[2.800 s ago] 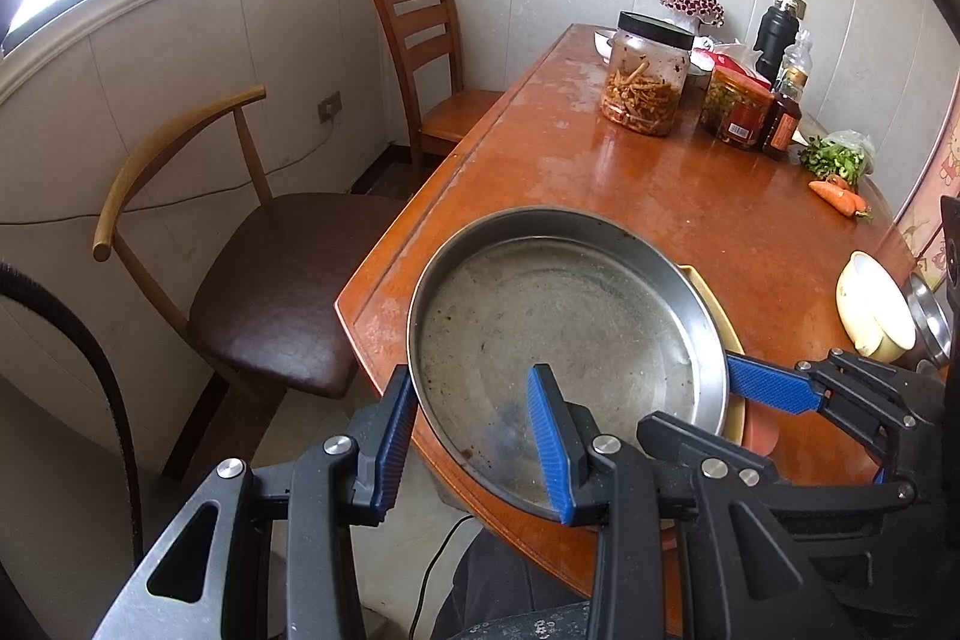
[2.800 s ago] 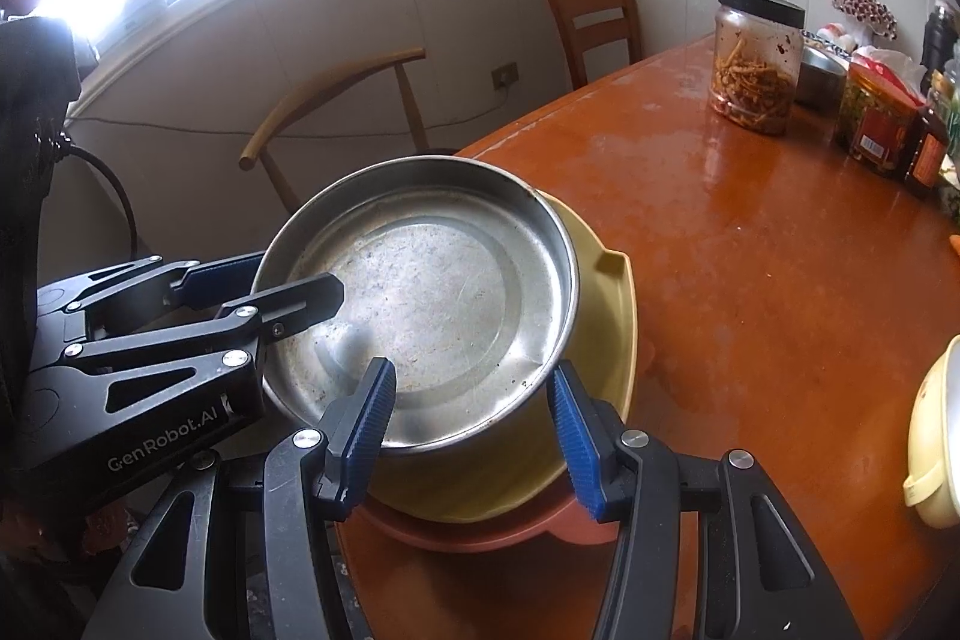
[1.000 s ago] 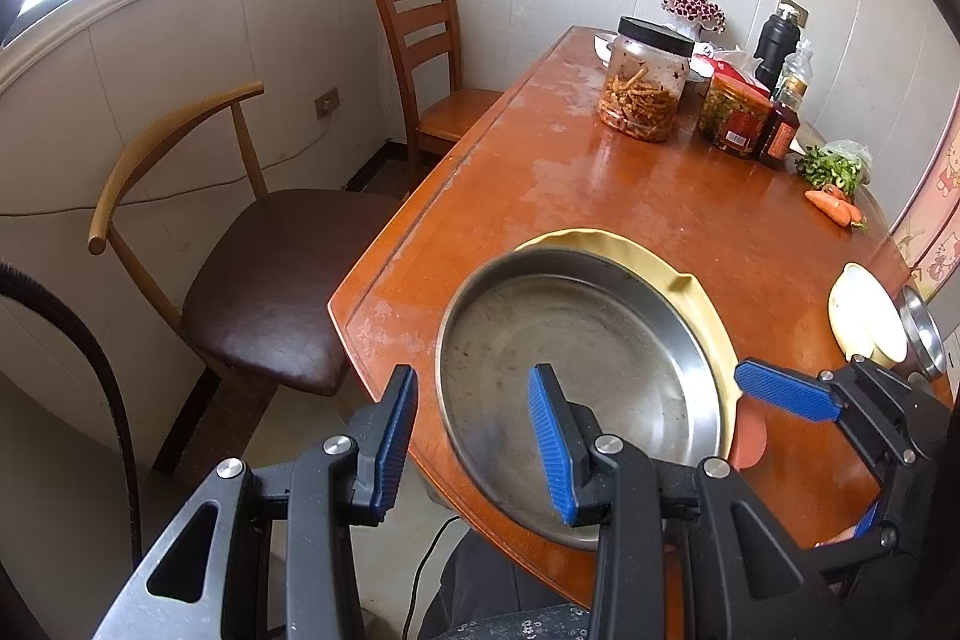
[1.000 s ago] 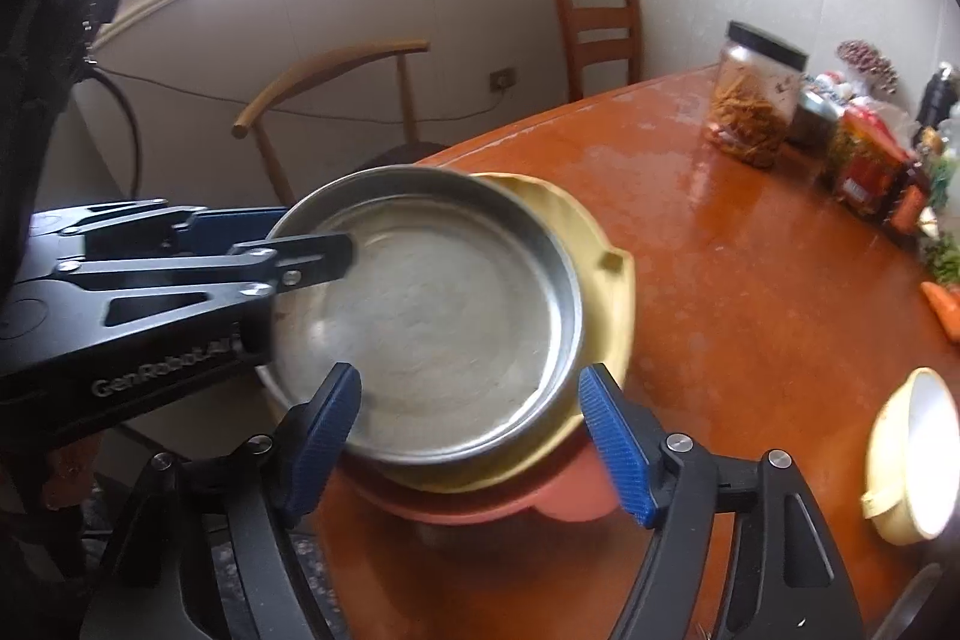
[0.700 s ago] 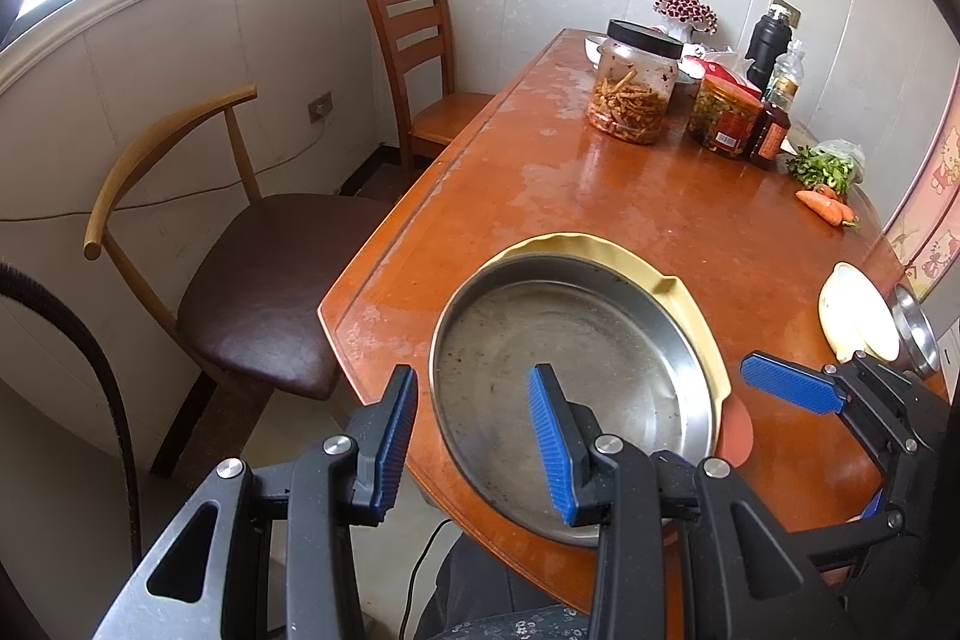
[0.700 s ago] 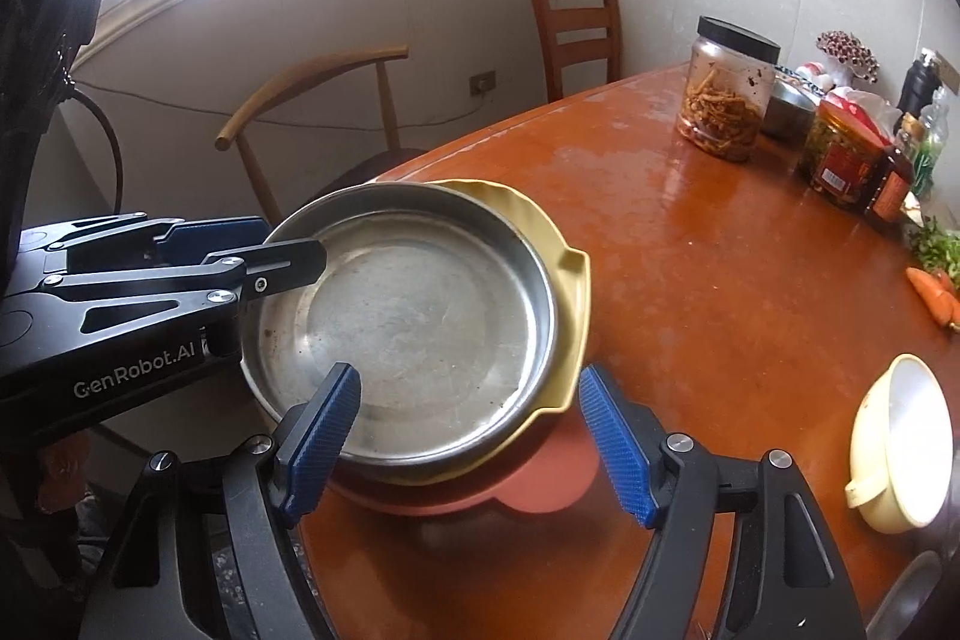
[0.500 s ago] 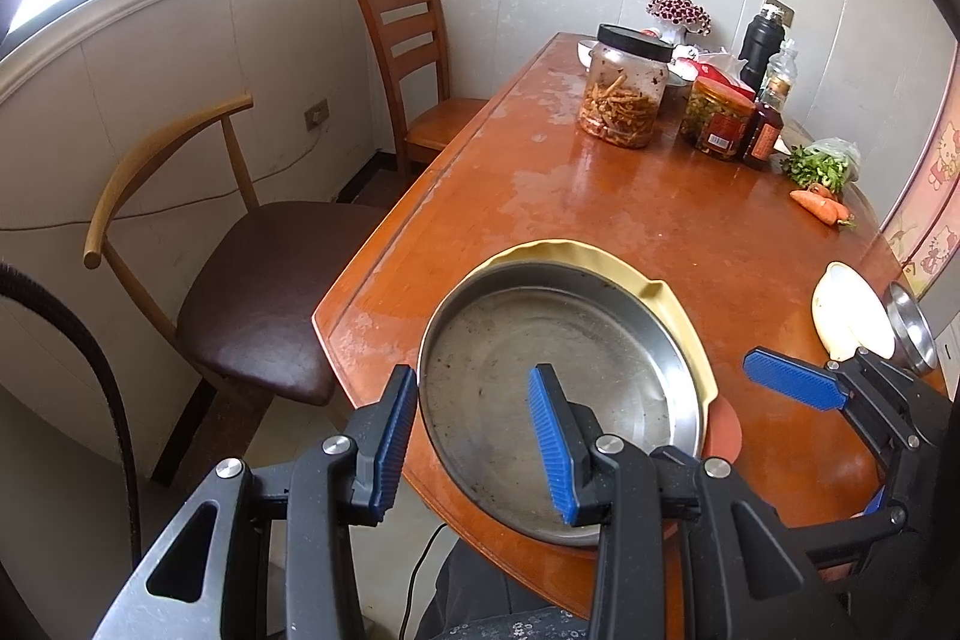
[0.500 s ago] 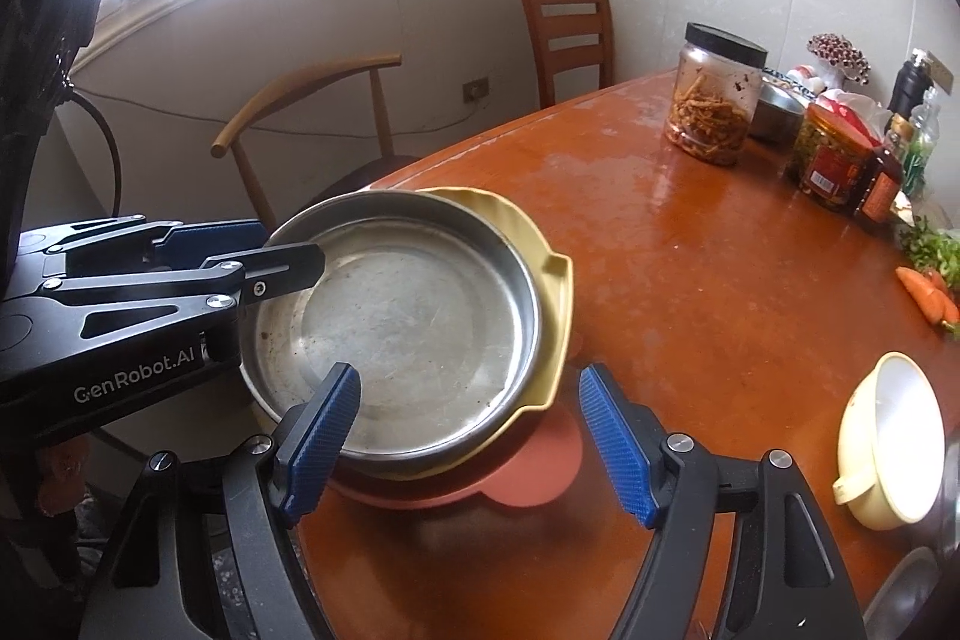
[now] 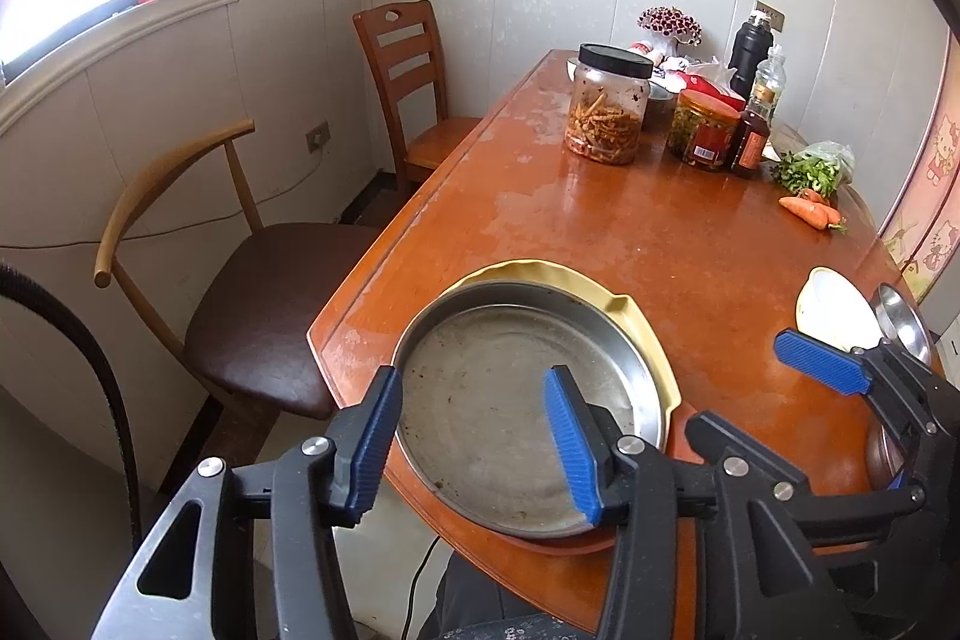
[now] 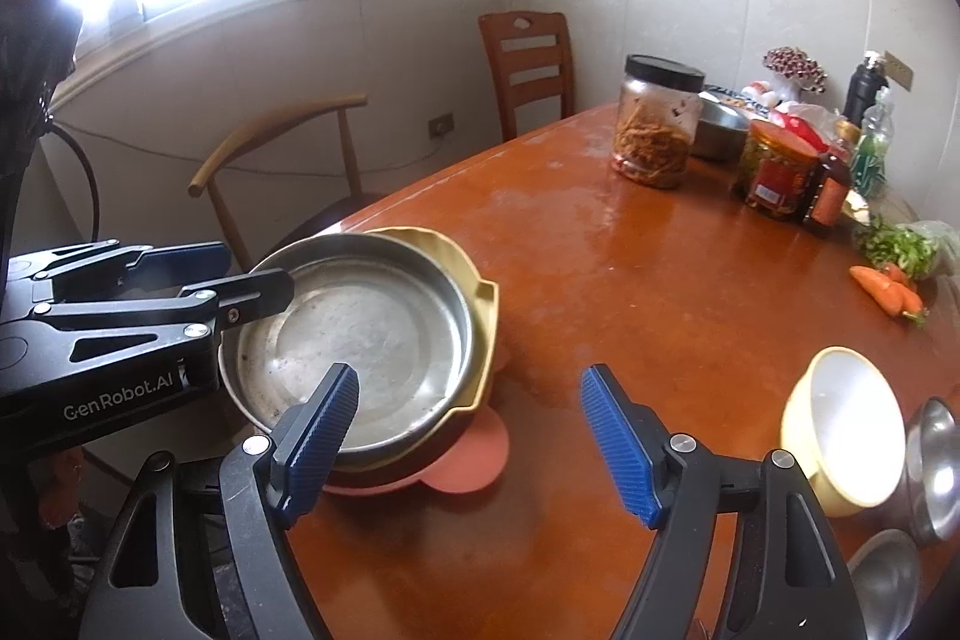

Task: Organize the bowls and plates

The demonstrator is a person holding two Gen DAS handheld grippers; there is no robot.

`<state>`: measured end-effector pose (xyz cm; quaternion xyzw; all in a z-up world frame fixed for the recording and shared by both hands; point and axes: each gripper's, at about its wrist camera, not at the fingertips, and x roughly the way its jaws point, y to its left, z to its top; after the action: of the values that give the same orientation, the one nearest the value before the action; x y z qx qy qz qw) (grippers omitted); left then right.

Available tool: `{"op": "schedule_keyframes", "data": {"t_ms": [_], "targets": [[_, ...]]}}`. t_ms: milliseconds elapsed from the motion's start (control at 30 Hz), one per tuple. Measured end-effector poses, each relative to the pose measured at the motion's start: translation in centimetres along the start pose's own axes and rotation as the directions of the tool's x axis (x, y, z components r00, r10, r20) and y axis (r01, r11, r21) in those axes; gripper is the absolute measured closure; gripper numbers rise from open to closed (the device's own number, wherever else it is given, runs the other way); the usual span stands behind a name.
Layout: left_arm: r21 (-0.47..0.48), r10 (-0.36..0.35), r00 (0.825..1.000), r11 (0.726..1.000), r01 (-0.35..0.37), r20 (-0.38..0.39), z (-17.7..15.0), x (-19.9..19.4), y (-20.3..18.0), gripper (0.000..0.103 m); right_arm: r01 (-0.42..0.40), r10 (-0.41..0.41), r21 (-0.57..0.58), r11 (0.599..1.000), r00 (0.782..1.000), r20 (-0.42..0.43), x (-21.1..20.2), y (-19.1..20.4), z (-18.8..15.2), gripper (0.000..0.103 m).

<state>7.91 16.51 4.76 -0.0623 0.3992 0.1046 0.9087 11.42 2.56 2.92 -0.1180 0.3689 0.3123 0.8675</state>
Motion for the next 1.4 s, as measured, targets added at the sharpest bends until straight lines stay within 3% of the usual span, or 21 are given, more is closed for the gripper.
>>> {"op": "schedule_keyframes", "data": {"t_ms": [667, 1400], "targets": [[0.041, -0.012, 0.998, 0.999, 0.010, 0.054, -0.3, -3.0, -4.5, 0.045, 0.018, -0.025, 0.057, 0.998, 0.993, 0.119, -5.8, -2.9, -1.0, 0.025], [0.132, -0.096, 0.993, 0.988, 0.086, 0.069, -0.3, -4.8, -14.3, 0.044, 0.083, -0.112, 0.137, 0.987, 0.970, 0.215, -13.7, -9.1, -4.4, 0.024]]}}
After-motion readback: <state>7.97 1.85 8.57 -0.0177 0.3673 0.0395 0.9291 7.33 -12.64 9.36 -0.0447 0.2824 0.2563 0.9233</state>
